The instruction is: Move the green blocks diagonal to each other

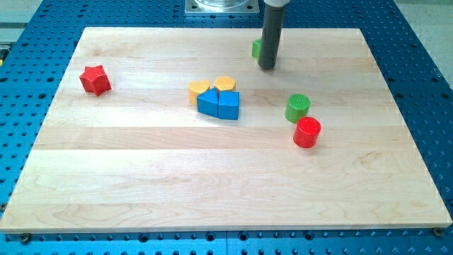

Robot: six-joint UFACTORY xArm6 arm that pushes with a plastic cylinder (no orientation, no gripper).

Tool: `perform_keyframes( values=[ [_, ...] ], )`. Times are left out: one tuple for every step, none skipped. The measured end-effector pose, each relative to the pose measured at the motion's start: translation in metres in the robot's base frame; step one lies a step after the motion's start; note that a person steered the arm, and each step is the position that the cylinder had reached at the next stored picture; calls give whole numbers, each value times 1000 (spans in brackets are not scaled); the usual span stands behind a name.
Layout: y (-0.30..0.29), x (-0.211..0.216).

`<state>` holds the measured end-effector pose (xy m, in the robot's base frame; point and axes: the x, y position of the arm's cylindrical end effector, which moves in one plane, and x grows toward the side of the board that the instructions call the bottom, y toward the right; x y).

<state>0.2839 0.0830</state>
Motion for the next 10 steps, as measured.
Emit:
perform_keyframes(
  values=[
    [39,-3],
    [-41,-22],
    [-45,-1],
    [13,-34],
    [-5,-73],
    [-58,-56],
    [-32,-12],
    [-93,38],
    [-186,55],
    [-320,120]
  ],
)
